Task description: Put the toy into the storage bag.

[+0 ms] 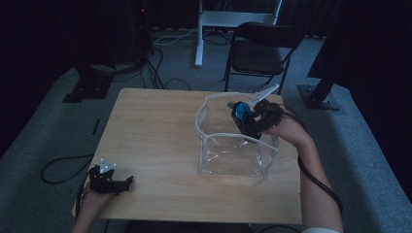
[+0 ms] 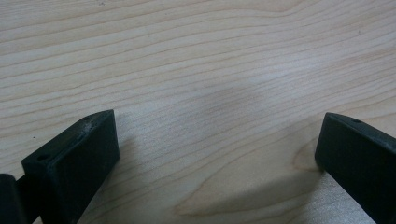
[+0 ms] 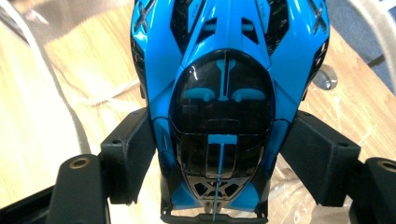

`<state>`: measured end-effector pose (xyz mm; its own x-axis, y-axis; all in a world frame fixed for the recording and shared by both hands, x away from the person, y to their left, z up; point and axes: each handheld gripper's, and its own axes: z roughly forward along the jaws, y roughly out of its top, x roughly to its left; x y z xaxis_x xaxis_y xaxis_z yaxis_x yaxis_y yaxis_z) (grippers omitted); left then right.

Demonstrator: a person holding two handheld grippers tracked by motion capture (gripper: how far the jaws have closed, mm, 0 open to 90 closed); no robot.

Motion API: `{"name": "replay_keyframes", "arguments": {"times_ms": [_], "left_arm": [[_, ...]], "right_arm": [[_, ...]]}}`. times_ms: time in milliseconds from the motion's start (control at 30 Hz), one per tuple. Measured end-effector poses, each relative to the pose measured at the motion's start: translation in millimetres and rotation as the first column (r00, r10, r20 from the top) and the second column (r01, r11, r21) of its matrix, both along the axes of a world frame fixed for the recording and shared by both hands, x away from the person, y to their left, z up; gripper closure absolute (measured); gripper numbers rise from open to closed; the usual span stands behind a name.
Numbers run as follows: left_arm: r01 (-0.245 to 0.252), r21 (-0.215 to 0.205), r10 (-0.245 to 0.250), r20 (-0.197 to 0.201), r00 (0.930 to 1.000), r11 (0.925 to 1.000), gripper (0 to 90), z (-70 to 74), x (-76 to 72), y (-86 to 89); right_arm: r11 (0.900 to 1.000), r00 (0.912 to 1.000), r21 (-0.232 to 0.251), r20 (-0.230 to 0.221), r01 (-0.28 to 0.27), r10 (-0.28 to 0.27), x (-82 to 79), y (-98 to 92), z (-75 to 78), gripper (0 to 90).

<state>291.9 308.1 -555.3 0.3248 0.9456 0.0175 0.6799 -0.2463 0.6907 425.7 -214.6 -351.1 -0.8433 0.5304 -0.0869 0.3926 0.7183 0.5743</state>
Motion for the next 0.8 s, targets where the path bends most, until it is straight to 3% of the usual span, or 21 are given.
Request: {"name": "replay_keyframes", "arguments": {"times_ms": [267,700,800], "left_arm": [[0.0,0.0,0.0,0.0,1.0,1.0,0.2,0.0,0.0,0.0],[0.001,0.001,-0.001,-0.001,1.0,1.0,0.2,0.1,-0.3,0.1],[0.002,0.001,-0.002,-0.001,1.0,1.0,0.2,0.1,-0.3,0.1]], "right_arm": [[0.995,0.9994,-0.093,-0.033,-0.017,0.014,0.5,10.2,-8.5,26.9],[0.981,0.9963,-0.187,-0.082,-0.042,0.027,12.3,22.6,-15.0,26.9],[0.981,0.9954,-0.19,-0.094,-0.039,0.021,16.3,23.6,-16.3,26.9]]}}
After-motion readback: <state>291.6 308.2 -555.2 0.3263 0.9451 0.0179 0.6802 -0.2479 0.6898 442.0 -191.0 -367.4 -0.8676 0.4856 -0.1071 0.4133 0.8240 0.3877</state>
